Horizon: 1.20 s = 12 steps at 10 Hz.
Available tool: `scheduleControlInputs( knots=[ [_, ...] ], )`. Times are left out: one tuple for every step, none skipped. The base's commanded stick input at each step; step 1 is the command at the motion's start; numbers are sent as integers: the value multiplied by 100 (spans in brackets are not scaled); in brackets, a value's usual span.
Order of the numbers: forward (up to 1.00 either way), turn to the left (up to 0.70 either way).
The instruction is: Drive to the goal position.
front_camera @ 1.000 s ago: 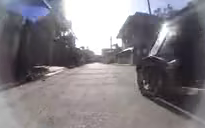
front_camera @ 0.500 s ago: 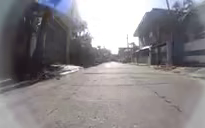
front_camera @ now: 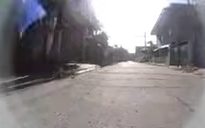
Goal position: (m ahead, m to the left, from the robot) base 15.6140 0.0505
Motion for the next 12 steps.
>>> scheduleControlInputs(
  knots=[
    [27, 0],
    [31, 0],
    [37, 0],
    [55, 0],
    [65, 0],
    [68, 0],
    [69, 0],
    [69, 0],
    [69, 0],
    [69, 0],
    [69, 0],
    [69, 0]
  ],
)
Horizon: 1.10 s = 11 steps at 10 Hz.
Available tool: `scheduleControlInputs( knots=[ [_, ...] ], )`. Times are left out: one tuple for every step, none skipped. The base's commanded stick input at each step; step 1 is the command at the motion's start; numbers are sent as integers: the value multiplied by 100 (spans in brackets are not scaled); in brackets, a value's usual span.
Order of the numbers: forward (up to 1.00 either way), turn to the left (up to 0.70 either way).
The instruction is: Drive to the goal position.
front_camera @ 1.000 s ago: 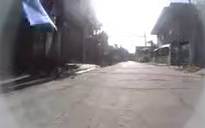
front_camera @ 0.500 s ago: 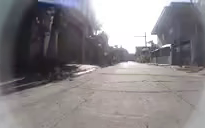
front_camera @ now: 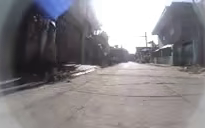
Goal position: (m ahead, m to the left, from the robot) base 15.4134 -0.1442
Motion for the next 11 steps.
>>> scheduleControlInputs(
  knots=[
    [69, 0],
    [69, 0],
    [70, 0],
    [70, 0],
    [70, 0],
    [70, 0],
    [70, 0],
    [70, 0],
    [70, 0],
    [70, 0],
    [70, 0]
  ],
)
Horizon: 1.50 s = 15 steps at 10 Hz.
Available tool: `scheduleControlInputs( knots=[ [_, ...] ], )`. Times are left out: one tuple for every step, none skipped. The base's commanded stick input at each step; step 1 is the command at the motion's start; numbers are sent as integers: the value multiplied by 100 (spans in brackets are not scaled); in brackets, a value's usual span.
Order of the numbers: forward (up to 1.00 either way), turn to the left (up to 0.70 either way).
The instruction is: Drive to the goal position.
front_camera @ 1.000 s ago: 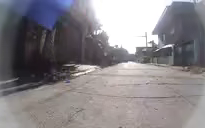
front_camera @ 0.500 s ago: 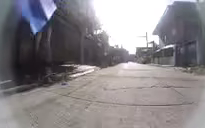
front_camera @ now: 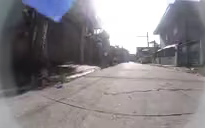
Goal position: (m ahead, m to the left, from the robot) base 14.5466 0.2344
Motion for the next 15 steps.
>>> scheduleControlInputs(
  knots=[
    [70, 0],
    [70, 0],
    [70, 0],
    [70, 0],
    [70, 0],
    [70, 0],
    [70, 0],
    [70, 0],
    [70, 0],
    [70, 0],
    [70, 0],
    [70, 0],
    [70, 0],
    [70, 0],
    [70, 0]
  ],
)
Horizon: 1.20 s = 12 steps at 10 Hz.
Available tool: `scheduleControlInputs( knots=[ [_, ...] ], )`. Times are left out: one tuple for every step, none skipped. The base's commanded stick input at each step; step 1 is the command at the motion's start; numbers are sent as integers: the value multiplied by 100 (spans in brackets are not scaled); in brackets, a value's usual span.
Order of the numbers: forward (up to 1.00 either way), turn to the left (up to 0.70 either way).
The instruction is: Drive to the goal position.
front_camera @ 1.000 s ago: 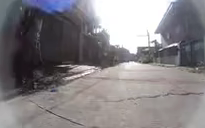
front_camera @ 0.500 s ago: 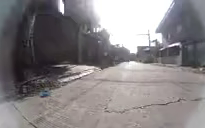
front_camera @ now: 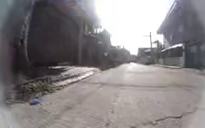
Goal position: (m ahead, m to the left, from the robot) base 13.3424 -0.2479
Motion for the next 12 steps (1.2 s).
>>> scheduleControlInputs(
  knots=[
    [70, 0],
    [70, 0],
    [70, 0],
    [70, 0],
    [70, 0],
    [70, 0],
    [70, 0],
    [70, 0],
    [70, 0],
    [70, 0],
    [70, 0],
    [70, 0]
  ],
)
